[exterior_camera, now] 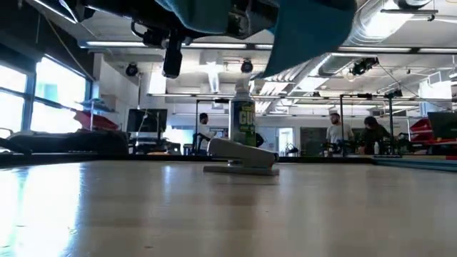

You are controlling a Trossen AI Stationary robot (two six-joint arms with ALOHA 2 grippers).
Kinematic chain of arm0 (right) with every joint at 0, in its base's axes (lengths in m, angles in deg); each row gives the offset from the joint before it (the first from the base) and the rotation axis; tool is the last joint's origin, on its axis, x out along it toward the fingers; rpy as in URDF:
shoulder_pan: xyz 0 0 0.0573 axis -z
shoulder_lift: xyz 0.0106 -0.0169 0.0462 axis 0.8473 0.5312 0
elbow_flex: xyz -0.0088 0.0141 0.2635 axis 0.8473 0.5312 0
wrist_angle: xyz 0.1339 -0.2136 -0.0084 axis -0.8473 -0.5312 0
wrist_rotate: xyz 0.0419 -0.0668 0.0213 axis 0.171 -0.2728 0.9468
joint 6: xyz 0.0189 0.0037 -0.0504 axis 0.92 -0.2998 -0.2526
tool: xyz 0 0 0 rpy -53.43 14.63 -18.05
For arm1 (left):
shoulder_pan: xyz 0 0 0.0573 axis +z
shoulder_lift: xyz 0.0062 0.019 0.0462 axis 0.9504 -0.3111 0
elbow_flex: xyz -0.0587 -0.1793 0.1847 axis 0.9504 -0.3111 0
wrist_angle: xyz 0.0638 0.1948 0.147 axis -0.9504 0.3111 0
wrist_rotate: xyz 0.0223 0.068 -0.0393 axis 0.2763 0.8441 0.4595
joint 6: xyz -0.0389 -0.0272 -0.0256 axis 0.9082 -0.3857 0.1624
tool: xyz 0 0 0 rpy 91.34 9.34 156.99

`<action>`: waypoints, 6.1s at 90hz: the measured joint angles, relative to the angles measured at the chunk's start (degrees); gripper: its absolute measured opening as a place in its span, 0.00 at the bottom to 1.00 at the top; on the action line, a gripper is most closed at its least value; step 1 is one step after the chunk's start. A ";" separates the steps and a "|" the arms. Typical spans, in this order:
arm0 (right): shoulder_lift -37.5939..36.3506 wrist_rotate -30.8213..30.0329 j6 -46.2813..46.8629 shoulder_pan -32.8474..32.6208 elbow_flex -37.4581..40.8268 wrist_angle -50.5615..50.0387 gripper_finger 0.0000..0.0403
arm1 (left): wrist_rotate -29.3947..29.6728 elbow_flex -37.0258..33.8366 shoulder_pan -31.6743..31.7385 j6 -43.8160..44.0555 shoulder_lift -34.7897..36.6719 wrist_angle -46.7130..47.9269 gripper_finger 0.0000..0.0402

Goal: Apply microfiber cloth
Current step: Wipe the pink phone with the blue microfiber cloth

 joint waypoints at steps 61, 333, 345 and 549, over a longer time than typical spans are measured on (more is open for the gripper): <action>-0.07 8.14 -2.17 7.42 0.02 2.37 0.00 | -0.54 0.00 -0.13 0.15 0.00 -0.69 0.01; -21.69 -1.30 -9.36 4.16 -0.02 -17.41 0.00 | -6.20 0.21 3.23 -34.46 0.11 -13.44 0.01; -16.73 2.74 -10.08 7.55 0.00 -17.18 0.00 | -7.31 0.22 4.89 -33.80 0.11 -13.30 0.01; -19.94 1.05 10.17 8.46 0.26 -40.39 0.00 | -37.83 3.23 3.14 -123.92 4.36 -8.39 0.01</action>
